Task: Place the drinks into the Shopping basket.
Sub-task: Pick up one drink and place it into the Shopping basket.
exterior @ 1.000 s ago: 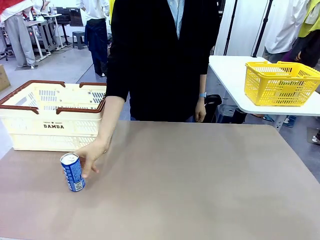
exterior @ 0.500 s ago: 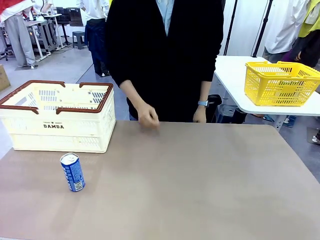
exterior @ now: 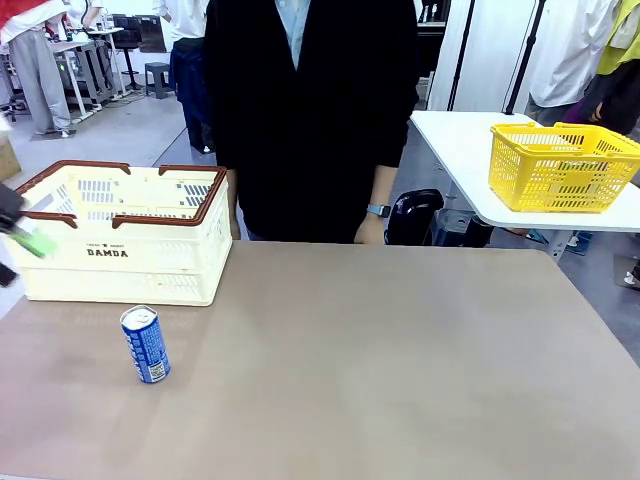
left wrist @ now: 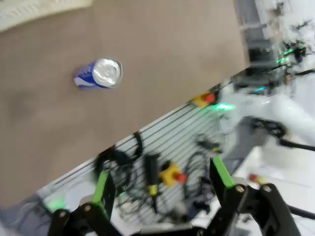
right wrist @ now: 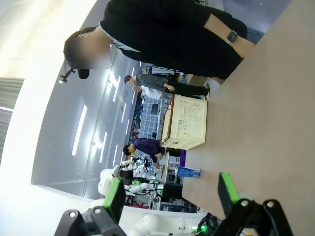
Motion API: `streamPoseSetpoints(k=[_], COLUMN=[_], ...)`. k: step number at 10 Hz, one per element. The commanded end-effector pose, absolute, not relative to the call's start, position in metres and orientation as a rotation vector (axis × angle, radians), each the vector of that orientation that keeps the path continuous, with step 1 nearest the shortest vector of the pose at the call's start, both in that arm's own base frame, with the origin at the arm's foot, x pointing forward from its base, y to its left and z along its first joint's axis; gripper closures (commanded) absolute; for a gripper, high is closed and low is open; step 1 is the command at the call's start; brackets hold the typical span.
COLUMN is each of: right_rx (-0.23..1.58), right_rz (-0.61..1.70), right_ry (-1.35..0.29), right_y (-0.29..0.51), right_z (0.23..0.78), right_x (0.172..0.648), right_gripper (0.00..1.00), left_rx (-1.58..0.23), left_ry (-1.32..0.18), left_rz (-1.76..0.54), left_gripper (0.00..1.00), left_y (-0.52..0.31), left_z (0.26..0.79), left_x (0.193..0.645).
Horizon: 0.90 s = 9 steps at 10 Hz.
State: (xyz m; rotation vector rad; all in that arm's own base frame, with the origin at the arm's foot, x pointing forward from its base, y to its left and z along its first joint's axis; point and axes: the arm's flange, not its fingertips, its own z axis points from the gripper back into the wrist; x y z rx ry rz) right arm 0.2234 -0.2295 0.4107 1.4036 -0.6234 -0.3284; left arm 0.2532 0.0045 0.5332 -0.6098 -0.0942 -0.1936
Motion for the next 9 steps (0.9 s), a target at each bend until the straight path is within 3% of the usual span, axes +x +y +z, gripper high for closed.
streamPoseSetpoints(k=[1, 3, 4, 6, 7, 8, 9], right_rx=[1.418, 1.418, 1.418, 1.418, 1.418, 1.418, 1.418], right_rz=[-0.335, -0.335, -0.335, -0.335, -0.335, -0.335, -0.335], right_ry=[-0.636, -0.636, -0.636, -0.636, -0.636, -0.636, -0.636], right_y=[-0.230, -0.230, -0.230, -0.230, -0.230, -0.230, -0.230], right_z=[0.417, 0.417, 0.417, 0.417, 0.417, 0.417, 0.417], right_x=[0.225, 0.225, 0.225, 0.225, 0.225, 0.225, 0.225], right_gripper=[0.00, 0.00, 0.00, 0.00, 0.00, 0.00, 0.00], left_rx=[-0.279, -0.075, -0.302, -0.302, -0.203, -0.175, -0.177], left_ry=[-0.105, -0.288, -0.128, -0.128, -0.175, -0.261, -0.254], left_rz=[-0.310, -0.239, -0.320, -0.320, -0.325, -0.132, -0.135], left_gripper=[0.00, 0.00, 0.00, 0.00, 0.00, 0.00, 0.00], left_y=[-0.051, -0.084, -0.072, -0.072, -0.090, -0.094, -0.103], left_z=[0.515, 0.513, 0.530, 0.530, 0.531, 0.517, 0.496], left_x=[0.254, 0.244, 0.249, 0.249, 0.252, 0.267, 0.275])
